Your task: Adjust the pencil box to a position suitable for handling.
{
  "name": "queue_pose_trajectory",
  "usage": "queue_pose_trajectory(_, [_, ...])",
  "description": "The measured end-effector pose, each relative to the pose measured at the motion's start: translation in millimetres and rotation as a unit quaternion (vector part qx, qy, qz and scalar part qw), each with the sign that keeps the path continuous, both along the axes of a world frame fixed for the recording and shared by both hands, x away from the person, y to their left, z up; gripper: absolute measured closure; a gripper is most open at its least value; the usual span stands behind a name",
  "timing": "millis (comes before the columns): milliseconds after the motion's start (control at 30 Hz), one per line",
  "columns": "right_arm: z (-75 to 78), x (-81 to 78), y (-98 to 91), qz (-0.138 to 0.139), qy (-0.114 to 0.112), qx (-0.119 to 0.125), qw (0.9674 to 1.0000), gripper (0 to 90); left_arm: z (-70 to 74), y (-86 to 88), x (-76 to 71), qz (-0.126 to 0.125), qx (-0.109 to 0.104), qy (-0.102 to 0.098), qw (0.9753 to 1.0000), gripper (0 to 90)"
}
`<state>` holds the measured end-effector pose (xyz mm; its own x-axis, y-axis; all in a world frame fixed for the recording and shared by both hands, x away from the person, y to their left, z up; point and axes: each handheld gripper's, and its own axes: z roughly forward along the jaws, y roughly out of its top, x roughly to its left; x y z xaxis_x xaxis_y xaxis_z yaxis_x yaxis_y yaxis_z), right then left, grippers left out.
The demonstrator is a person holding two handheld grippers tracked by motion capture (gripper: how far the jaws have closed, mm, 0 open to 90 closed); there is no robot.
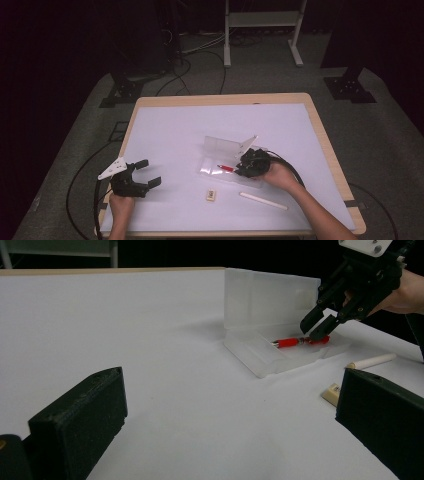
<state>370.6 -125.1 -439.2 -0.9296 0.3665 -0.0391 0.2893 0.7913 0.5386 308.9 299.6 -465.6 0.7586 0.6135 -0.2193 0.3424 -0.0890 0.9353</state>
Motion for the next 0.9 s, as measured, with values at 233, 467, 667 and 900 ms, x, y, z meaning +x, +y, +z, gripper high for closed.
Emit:
queue_pose_trajectory(233, [7.4,-4.2,-6.4,-0.001,0.002,0.014,0.9999,70.2,0.2,-0.3,-0.2,0.000,0.000,0.001,1.0000,0.0])
queue_pose_trajectory(467, [11.8,-8.1,-10.4,0.000,0.002,0.026,0.9997,67.4,-0.1,-0.4,-0.1,0.001,-0.001,0.001,1.0000,0.0])
queue_pose_trajectory(667, [16.1,-12.1,-15.5,-0.007,0.004,0.036,0.9993,64.5,0.0,-0.5,0.0,0.001,-0.001,0.001,1.0000,0.0])
queue_pose_trajectory(900, [20.0,-16.6,-21.3,-0.009,0.005,0.045,0.9989,62.3,0.0,-0.6,-0.1,0.001,-0.001,0.001,1.0000,0.0])
